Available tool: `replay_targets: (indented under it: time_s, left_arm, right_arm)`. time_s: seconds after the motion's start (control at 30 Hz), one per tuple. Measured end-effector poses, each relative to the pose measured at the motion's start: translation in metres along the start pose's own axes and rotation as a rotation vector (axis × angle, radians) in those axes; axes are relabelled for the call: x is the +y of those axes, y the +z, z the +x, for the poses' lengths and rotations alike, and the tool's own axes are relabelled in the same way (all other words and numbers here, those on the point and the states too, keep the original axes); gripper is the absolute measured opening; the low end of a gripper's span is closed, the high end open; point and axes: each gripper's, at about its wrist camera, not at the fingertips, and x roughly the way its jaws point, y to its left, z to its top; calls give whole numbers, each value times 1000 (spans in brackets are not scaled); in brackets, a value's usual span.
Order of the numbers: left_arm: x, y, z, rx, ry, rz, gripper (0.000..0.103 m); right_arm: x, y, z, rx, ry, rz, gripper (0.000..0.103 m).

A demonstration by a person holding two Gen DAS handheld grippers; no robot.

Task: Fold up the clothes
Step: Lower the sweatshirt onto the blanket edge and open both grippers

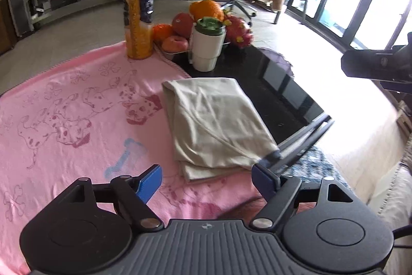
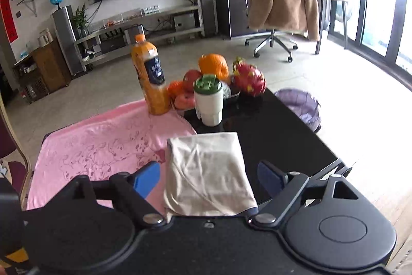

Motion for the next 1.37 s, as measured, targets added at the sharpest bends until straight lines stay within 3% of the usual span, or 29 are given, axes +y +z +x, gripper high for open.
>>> replay_targets:
  time_s: [0.17, 0.3, 0.5, 0.67, 1.17, 1.37]
  left_arm:
    - [-7, -1, -1, 5, 20, 23, 85]
    - [-6, -4, 13, 72, 27, 7, 85]
    - [-10, -9, 22, 102, 38, 12, 88]
    - [-15, -13, 27, 110, 39, 13, 89]
    - [-16, -19, 31, 145, 36, -22, 90]
    - [-19, -21, 30, 114, 60, 6, 91]
  right_arm:
    - [-3, -3, 1, 12, -15, -10, 92]
    - [-10, -16, 24, 102, -28, 13, 92]
    - [-15, -34, 41, 181, -82, -7, 93]
    - [-19, -41, 41, 200, -101, -17, 98]
    - [-16, -51, 44, 248, -94, -56, 99]
    - [-17, -53, 46, 258, -86, -57, 99]
